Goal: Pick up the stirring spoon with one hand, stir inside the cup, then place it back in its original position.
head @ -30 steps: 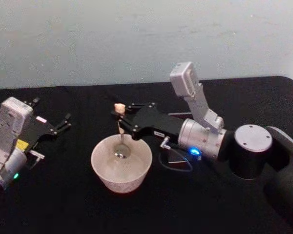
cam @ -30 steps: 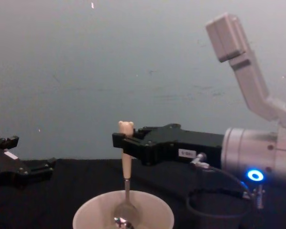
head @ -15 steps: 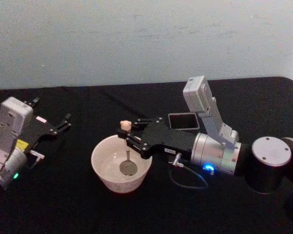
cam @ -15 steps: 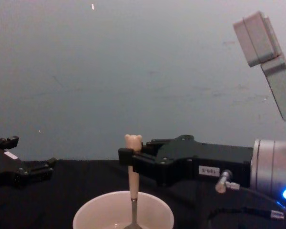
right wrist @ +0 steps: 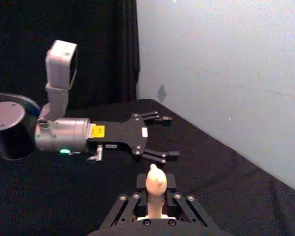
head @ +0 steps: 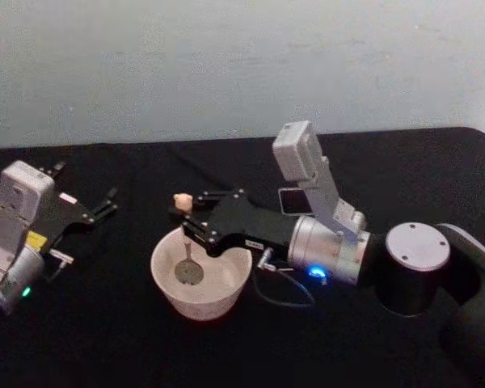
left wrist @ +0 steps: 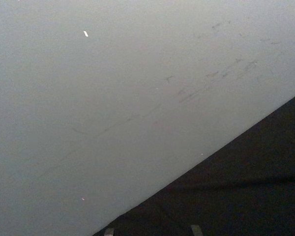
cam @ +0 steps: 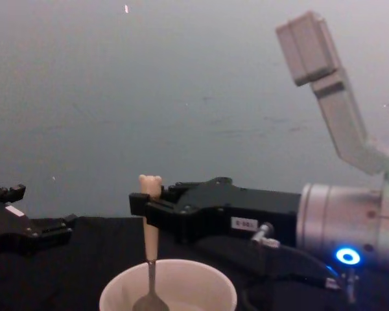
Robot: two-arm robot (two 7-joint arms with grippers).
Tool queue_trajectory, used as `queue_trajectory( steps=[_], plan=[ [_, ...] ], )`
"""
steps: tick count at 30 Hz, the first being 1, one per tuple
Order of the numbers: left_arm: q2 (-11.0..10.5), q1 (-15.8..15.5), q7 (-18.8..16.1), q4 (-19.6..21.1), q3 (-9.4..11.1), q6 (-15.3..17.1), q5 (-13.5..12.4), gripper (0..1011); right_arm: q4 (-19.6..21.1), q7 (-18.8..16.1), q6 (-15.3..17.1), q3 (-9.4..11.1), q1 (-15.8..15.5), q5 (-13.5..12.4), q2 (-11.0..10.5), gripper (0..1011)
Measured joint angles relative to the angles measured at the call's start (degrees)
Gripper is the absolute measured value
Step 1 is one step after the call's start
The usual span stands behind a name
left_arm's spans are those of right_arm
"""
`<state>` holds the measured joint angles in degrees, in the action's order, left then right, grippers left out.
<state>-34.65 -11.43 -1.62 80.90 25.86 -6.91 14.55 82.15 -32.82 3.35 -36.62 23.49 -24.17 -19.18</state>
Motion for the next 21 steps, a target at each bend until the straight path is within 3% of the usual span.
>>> queue_trajectory(
  steps=[11, 21],
  plan=[
    [0.0, 0.0, 0.0, 0.0, 0.0, 0.0, 0.0, 1001, -5.2, 1.9, -1.0, 0.7, 2.9, 1.4, 3.3, 214],
    [0.0, 0.0, 0.0, 0.0, 0.0, 0.0, 0.0, 1001, -6.1, 2.2, -1.0, 2.4, 3.0, 1.8, 2.5, 214]
  ],
)
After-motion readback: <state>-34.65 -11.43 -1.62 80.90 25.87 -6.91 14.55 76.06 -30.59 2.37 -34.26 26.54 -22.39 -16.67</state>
